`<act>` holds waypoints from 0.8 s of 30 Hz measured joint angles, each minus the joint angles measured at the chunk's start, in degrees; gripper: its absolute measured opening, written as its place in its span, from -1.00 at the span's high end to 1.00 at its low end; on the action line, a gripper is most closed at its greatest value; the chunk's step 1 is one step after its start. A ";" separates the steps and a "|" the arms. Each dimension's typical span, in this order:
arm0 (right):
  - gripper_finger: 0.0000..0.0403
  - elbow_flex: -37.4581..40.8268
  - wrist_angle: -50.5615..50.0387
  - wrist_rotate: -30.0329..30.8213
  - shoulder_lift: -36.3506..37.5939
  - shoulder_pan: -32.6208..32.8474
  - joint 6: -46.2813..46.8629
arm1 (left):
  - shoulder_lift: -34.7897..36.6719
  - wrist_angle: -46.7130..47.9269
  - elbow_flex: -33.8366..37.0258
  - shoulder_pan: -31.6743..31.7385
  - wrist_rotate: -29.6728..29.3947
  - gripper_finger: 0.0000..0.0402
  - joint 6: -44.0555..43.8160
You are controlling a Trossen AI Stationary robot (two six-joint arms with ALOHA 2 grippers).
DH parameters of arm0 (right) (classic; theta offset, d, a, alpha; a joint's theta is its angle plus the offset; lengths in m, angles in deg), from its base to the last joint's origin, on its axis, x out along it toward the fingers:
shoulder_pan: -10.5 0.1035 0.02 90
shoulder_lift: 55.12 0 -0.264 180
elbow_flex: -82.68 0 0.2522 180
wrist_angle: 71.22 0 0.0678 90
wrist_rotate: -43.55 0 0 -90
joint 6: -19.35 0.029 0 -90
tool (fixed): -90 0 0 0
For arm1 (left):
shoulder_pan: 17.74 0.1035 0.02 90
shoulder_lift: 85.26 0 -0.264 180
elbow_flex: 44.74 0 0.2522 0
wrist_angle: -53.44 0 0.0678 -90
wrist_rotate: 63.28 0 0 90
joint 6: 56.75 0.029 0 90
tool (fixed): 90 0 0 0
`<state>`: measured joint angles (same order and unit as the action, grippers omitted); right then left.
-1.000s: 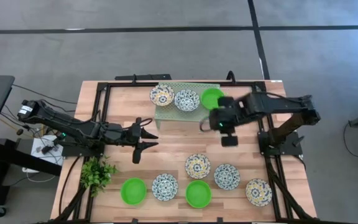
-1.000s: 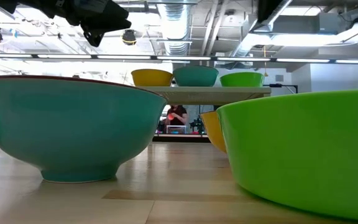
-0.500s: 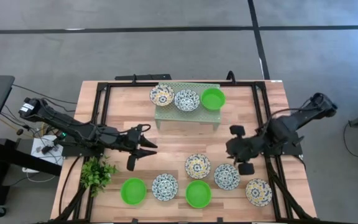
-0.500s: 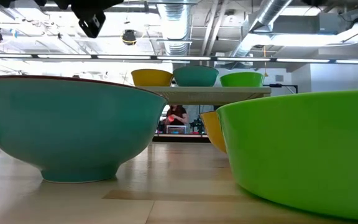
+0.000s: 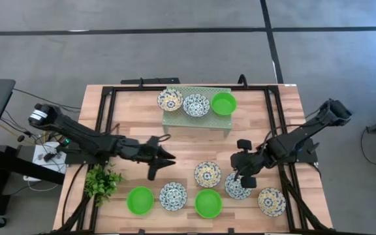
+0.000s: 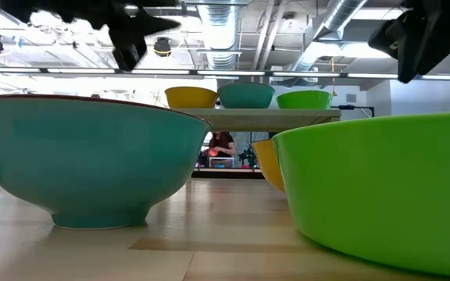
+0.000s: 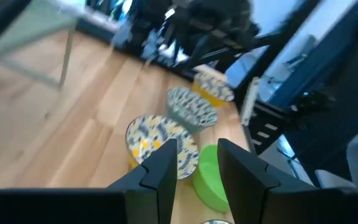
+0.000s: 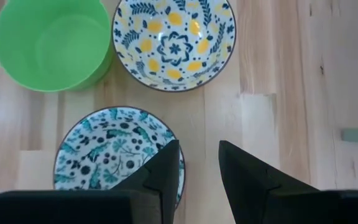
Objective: Pick & Place Mini bowls
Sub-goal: Stack the bottom blue patterned bowl on the blue patterned bowl on the shelf
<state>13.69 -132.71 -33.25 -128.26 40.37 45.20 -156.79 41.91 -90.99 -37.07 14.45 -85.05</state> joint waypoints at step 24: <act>0.48 3.18 4.95 1.62 -1.21 -5.15 -0.45 | -16.02 6.06 -8.62 6.24 8.42 0.42 -11.08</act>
<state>16.88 -127.76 -31.63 -129.47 35.23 44.76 -172.82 47.97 -99.61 -30.83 22.87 -96.12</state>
